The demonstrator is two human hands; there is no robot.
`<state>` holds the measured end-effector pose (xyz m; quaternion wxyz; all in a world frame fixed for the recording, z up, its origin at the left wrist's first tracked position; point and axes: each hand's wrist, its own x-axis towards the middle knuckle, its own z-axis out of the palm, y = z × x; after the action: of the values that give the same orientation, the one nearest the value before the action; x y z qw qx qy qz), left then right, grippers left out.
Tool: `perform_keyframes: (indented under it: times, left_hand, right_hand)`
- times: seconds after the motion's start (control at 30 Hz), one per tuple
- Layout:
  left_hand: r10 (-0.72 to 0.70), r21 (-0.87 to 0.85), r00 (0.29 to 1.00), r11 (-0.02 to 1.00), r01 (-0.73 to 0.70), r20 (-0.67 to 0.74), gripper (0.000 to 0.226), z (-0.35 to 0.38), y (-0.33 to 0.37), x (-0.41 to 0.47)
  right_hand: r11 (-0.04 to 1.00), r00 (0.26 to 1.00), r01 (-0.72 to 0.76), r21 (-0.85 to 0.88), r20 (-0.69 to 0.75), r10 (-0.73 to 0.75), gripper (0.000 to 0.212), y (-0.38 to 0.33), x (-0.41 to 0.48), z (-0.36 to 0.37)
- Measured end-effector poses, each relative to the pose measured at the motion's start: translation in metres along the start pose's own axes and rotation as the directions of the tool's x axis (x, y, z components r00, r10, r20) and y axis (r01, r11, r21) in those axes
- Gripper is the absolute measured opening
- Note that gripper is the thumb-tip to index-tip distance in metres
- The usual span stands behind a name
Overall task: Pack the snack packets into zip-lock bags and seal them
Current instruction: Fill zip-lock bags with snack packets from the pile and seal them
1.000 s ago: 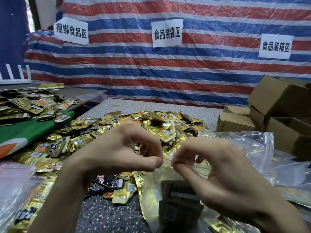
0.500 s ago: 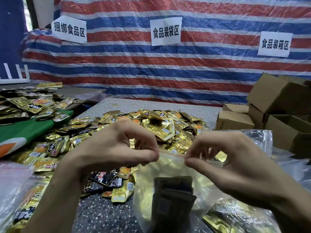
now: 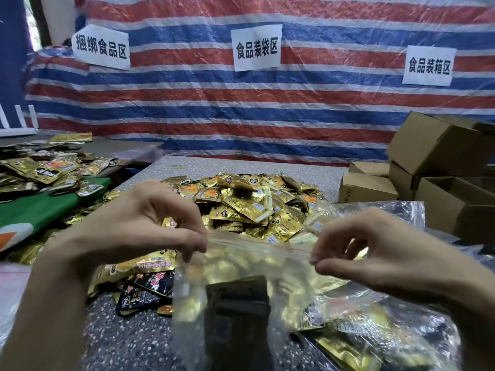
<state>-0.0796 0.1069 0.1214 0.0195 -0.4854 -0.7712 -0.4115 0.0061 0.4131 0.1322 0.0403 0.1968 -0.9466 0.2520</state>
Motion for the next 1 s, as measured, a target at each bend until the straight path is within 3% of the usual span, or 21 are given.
perform_keyframes:
  times: [0.13, 0.3, 0.47, 0.53, 0.67, 0.8, 1.0]
  left_hand:
    - [-0.033, -0.024, 0.999, 0.999, 0.033, 0.029, 0.012, -0.007, -0.003, -0.005]
    - [-0.154, 0.025, 0.988, 0.988, 0.153, 0.029, 0.020, -0.010, -0.003, -0.007]
    - [-0.358, 0.328, 0.934, 0.881, 0.341, -0.008, 0.053, -0.009, 0.005, -0.012]
    - [-0.268, 0.344, 0.963, 0.902, 0.261, -0.029, 0.065, 0.005, 0.017, -0.004]
    - [-0.037, 0.330, 0.998, 0.944, 0.019, 0.049, 0.042, 0.044, 0.038, 0.021]
    - [0.001, 0.373, 0.999, 0.928, -0.020, 0.050, 0.014, 0.059, 0.040, 0.031]
    - [0.004, 0.395, 1.000, 0.918, -0.013, 0.022, 0.016, 0.062, 0.039, 0.030]
  right_hand:
    - [0.993, 0.999, -0.054, 0.108, 0.015, 0.052, 0.006, 0.005, -0.002, -0.004]
    - [0.998, 1.000, -0.019, 0.062, 0.011, 0.018, 0.006, 0.005, 0.002, 0.000]
    - [0.995, 0.993, 0.095, 0.001, -0.064, -0.095, 0.015, -0.004, 0.006, 0.008]
    - [0.991, 0.988, 0.132, -0.033, -0.082, -0.134, 0.016, -0.009, 0.007, 0.012]
    - [0.978, 0.976, 0.189, -0.092, -0.096, -0.198, 0.005, -0.019, 0.006, 0.018]
    - [0.978, 0.976, 0.186, -0.092, -0.099, -0.195, 0.006, -0.020, 0.006, 0.021]
    - [0.977, 0.973, 0.187, -0.101, -0.119, -0.199, 0.010, -0.023, 0.007, 0.026]
